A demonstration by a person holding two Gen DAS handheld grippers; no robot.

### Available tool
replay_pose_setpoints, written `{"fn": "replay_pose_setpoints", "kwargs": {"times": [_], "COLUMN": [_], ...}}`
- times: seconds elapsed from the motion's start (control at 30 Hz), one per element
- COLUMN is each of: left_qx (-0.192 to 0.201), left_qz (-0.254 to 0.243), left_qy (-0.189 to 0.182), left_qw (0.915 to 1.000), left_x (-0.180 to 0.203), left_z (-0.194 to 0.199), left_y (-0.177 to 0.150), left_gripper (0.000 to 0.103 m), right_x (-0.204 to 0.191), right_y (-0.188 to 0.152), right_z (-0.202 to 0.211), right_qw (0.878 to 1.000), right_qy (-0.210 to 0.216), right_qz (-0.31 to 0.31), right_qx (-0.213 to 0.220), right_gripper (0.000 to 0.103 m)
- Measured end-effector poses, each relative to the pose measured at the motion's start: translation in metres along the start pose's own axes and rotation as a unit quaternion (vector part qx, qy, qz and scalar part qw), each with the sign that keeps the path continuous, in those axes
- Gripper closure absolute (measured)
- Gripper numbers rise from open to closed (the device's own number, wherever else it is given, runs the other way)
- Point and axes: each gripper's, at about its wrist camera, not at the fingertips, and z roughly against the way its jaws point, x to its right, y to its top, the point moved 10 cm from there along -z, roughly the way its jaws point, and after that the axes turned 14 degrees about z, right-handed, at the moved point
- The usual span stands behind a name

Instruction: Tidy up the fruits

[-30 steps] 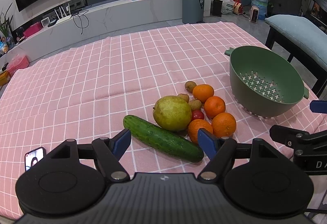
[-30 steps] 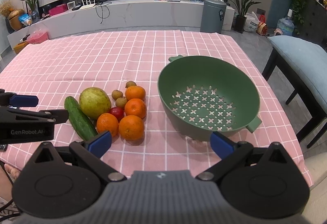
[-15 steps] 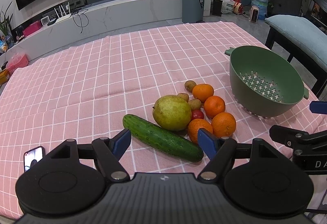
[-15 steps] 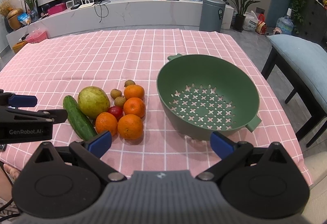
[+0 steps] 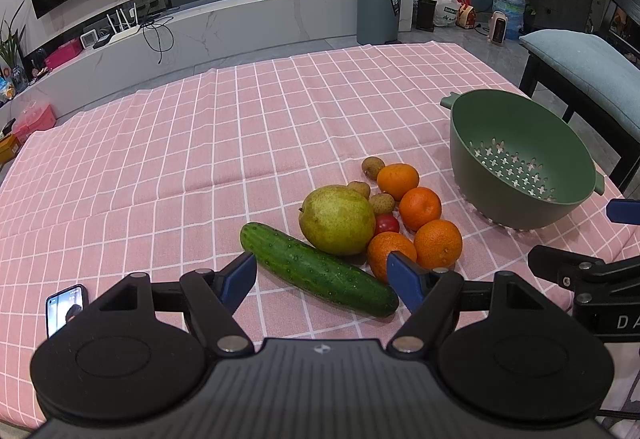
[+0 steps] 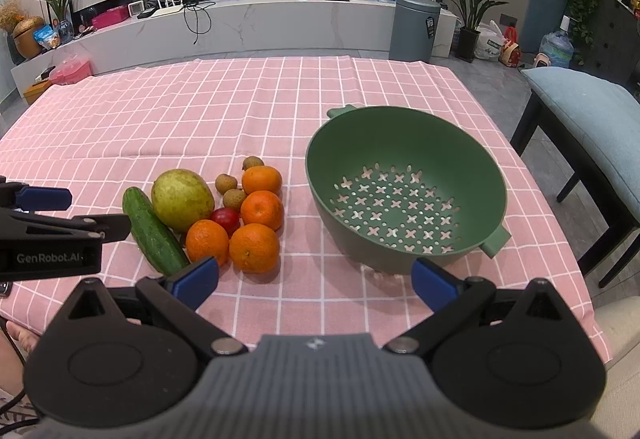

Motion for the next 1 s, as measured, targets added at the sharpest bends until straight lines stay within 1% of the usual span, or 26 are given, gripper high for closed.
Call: {"fn": "replay_pose_setpoints", "kwargs": {"times": [1.0], "left_qx": [-0.004], "left_qz": [0.007], "left_qy": [-0.003], "left_qw": [1.0], "left_x": [0.0006], "left_z": [0.0004], "left_y": [-0.0026], "left_gripper": [0.016], "right_x": [0.0005], "right_y": [-0.0018], "right_z": [-0.001], "right_qw": [1.0], "right_qy": [-0.002], "right_qz": [-0.002], "right_qx": [-0.004], "right_gripper": [0.004]}}
